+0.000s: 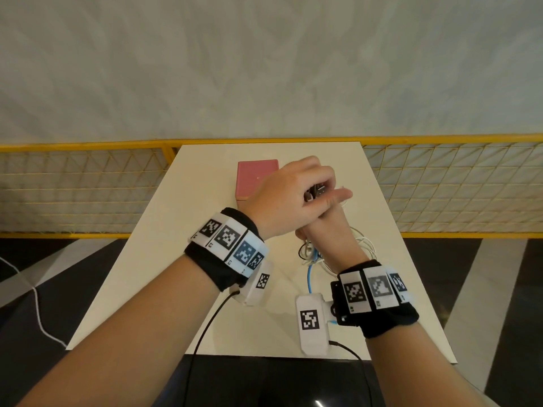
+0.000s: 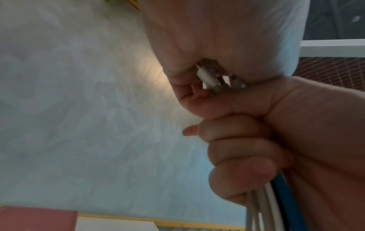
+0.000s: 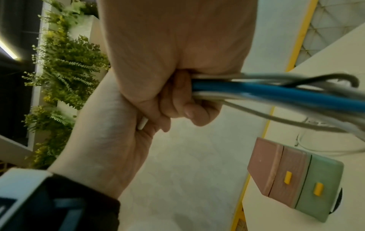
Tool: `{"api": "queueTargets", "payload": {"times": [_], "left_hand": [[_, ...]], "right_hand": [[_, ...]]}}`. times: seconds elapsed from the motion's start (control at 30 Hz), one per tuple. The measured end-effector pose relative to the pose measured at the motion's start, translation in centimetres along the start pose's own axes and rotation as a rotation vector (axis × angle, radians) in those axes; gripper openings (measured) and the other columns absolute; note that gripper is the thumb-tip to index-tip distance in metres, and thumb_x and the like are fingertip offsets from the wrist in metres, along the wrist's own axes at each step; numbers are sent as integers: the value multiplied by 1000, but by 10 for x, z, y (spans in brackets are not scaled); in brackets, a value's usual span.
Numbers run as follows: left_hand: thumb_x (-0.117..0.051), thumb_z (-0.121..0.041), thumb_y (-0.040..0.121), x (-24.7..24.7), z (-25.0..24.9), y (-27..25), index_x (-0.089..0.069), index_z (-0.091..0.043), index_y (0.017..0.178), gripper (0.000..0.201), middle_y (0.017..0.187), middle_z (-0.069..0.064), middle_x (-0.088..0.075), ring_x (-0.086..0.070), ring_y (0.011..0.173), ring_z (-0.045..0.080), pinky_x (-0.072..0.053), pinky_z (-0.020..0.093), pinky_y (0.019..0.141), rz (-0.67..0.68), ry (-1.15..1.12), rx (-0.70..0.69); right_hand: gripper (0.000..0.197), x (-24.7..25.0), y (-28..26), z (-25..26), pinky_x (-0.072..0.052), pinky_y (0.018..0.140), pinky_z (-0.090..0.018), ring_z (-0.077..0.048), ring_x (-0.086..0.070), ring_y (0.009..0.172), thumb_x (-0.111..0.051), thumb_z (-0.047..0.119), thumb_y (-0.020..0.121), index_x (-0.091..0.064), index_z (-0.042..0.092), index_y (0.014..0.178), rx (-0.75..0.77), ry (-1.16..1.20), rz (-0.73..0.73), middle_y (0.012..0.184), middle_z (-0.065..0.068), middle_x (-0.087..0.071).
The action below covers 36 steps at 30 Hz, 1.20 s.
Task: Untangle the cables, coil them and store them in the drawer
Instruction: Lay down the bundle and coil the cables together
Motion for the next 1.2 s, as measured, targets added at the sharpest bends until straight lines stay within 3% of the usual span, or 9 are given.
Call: {"api": "queueTargets", "payload": {"times": [0.17,0.37,0.47,0.57,0.67,0.73,0.77,1.0,1.2], "left_hand": [[-64,-28,92,3,10,1,-63,-8,72,28,69,-7,-53,-53,66,15,-47,41,65,-89,1,3],[-61,-29,94,32,41,4,-61,-9,68,33,55,-6,-47,-42,53,5,-34,21,56,-297,-132,346],[-49,-38,99,40,56,1,-68,-18,80,34,73,-7,-61,-58,70,7,-44,28,71,-221,22,457],[-45,-42,98,46,46,-4,-69,-15,100,36,101,1,-64,-61,96,23,-46,45,90,-320,239,210],[-39,-54,97,23,23,-10,-62,-19,121,49,111,-6,-62,-61,99,15,-47,34,89,60,88,71],[-29,-65,92,5,28,-20,-48,-26,135,61,121,-6,-61,-60,104,13,-48,32,85,265,120,165],[-30,-67,90,0,35,-26,-45,-27,136,63,121,-5,-62,-61,103,14,-49,32,81,268,108,202],[-68,-60,77,-6,58,-41,-38,-29,137,74,120,0,-67,-64,110,13,-52,37,95,222,-158,405],[-60,-42,92,21,70,-37,-63,-11,85,32,68,6,-61,-58,65,25,-42,39,58,42,75,314]], "right_hand": [[29,2,-3,3,-42,51,-16,-3,-50,57,-56,-8,75,-44,10,95,-4,156,122,68,-1,-50],[22,16,-8,-4,-44,58,-21,-8,-43,57,-34,19,103,-50,21,88,-45,-42,400,65,2,-41],[21,12,5,-11,-33,54,-17,-1,-42,50,-34,24,102,-44,28,84,44,-347,336,64,9,-41],[12,13,16,-6,-36,55,-13,3,-47,57,-36,23,101,-48,23,100,99,-482,360,71,12,-50],[24,0,23,-11,-48,70,-30,-24,-62,79,-41,17,97,-58,4,108,217,-596,368,90,-12,-64],[17,-5,16,-23,-46,77,-18,-17,-60,82,-48,8,96,-58,-3,104,112,-862,371,94,-4,-61],[20,-8,23,-19,-43,81,-15,-16,-58,85,-52,5,94,-58,-8,108,52,-1065,320,98,-4,-60],[16,30,47,-3,-40,63,-9,9,-56,66,-70,13,82,-65,20,95,214,-606,597,77,18,-60],[11,38,45,-13,-40,56,-17,-5,-52,59,-50,28,97,-52,19,91,245,-575,443,66,7,-51]]}}
Point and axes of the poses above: each hand's wrist, its own y-axis towards the middle knuckle, its own x-axis out of the back of the hand, z = x × y, the point moved 1 cm from there along y, towards the middle knuckle
